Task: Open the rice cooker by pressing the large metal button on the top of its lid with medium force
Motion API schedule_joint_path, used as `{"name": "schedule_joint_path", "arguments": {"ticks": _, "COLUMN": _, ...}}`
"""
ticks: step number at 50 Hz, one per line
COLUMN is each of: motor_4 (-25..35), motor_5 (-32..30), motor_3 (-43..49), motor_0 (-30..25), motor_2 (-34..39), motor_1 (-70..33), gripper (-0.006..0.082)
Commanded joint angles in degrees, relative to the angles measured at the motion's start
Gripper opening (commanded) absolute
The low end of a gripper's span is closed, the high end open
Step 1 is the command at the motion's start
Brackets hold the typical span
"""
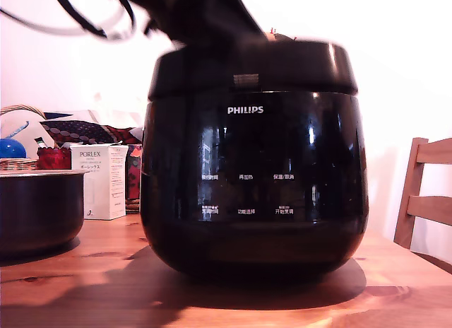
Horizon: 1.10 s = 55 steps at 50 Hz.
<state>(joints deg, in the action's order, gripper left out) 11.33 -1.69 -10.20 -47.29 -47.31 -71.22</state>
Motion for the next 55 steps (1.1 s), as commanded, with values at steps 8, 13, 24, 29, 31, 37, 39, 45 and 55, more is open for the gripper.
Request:
{"name": "schedule_joint_path", "arguments": {"ticks": 8, "motor_4": -1.75, "motor_5": 0.11, "motor_3": 2.93, "motor_0": 1.53, "motor_2": 1.44, "motor_1": 3.15, "gripper": -0.0022}}
{"name": "schedule_joint_path", "arguments": {"ticks": 13, "motor_4": -2.49, "motor_5": 0.11, "motor_3": 4.11, "motor_0": 2.49, "motor_2": 1.44, "motor_1": 4.33, "gripper": -0.0022}}
{"name": "schedule_joint_path", "arguments": {"ticks": 24, "motor_4": -3.76, "motor_5": 0.02, "motor_3": 4.59, "motor_0": 5.42, "motor_2": 1.44, "motor_1": 7.56, "gripper": -0.0022}}
{"name": "schedule_joint_path", "arguments": {"ticks": 29, "motor_4": -4.76, "motor_5": -0.31, "motor_3": 4.92, "motor_0": 7.45, "motor_2": 1.44, "motor_1": 9.40, "gripper": -0.0022}}
{"name": "schedule_joint_path", "arguments": {"ticks": 31, "motor_4": -4.96, "motor_5": -0.31, "motor_3": 5.07, "motor_0": 8.37, "motor_2": 1.44, "motor_1": 10.14, "gripper": -0.0022}}
{"name": "schedule_joint_path", "arguments": {"ticks": 37, "motor_4": -5.53, "motor_5": -0.31, "motor_3": 6.34, "motor_0": 11.47, "motor_2": 1.44, "motor_1": 12.63, "gripper": -0.0022}}
{"name": "schedule_joint_path", "arguments": {"ticks": 39, "motor_4": -5.79, "motor_5": -0.33, "motor_3": 6.69, "motor_0": 12.66, "motor_2": 1.44, "motor_1": 13.51, "gripper": -0.0022}}
{"name": "schedule_joint_path", "arguments": {"ticks": 45, "motor_4": -5.90, "motor_5": -0.35, "motor_3": 7.63, "motor_0": 16.15, "motor_2": 1.44, "motor_1": 15.96, "gripper": -0.0022}}
{"name": "schedule_joint_path", "arguments": {"ticks": 55, "motor_4": -7.93, "motor_5": -0.35, "motor_3": 10.08, "motor_0": 21.62, "motor_2": 1.44, "motor_1": 19.54, "gripper": -0.0022}}
